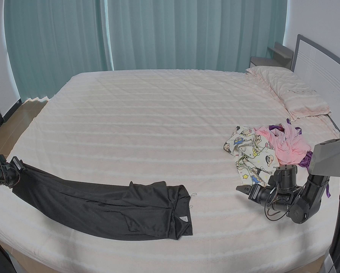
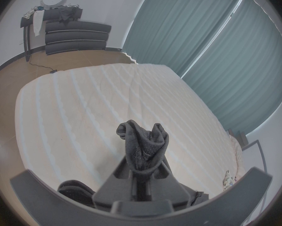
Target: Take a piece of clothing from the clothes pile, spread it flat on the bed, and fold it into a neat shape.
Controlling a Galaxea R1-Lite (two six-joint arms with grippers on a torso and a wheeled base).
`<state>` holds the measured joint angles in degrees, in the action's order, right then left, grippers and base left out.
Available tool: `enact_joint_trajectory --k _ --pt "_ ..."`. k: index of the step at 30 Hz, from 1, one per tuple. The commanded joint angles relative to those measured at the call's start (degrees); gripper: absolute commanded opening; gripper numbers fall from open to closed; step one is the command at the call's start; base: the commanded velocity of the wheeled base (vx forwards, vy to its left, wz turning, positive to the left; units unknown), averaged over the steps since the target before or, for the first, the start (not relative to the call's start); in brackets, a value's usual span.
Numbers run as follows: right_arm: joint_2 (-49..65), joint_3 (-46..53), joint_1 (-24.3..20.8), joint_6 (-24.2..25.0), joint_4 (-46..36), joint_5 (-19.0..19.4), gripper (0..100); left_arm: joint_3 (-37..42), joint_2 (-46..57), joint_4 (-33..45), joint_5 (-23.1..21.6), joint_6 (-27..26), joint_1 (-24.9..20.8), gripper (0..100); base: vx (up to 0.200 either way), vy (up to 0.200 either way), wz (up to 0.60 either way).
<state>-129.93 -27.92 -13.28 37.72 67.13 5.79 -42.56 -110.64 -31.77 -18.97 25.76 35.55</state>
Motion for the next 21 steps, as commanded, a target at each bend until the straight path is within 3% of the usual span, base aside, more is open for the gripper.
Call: enact_joint_trajectory --k 1,8,15,21 --pt "-0.06 -0.03 -0.08 -0.01 0.01 0.01 100 -2.44 1.92 1.36 0.6 0.78 1.37 0 0.0 0.0 0.0" --pt "0.02 -0.12 -0.17 -0.01 0.01 0.01 100 -1.21 2.45 1.62 0.6 1.05 -0.48 0 0.0 0.0 0.0" --pt "0.38 -0.03 -0.79 -0.01 0.01 0.01 100 4.06 5.35 1.53 3.5 2.28 -12.78 0 0.0 0.0 0.0" --pt "0.55 0.06 -0.79 0.25 0.01 0.01 100 5.91 6.84 1.53 8.69 6.59 -24.65 0 0.0 0.0 0.0"
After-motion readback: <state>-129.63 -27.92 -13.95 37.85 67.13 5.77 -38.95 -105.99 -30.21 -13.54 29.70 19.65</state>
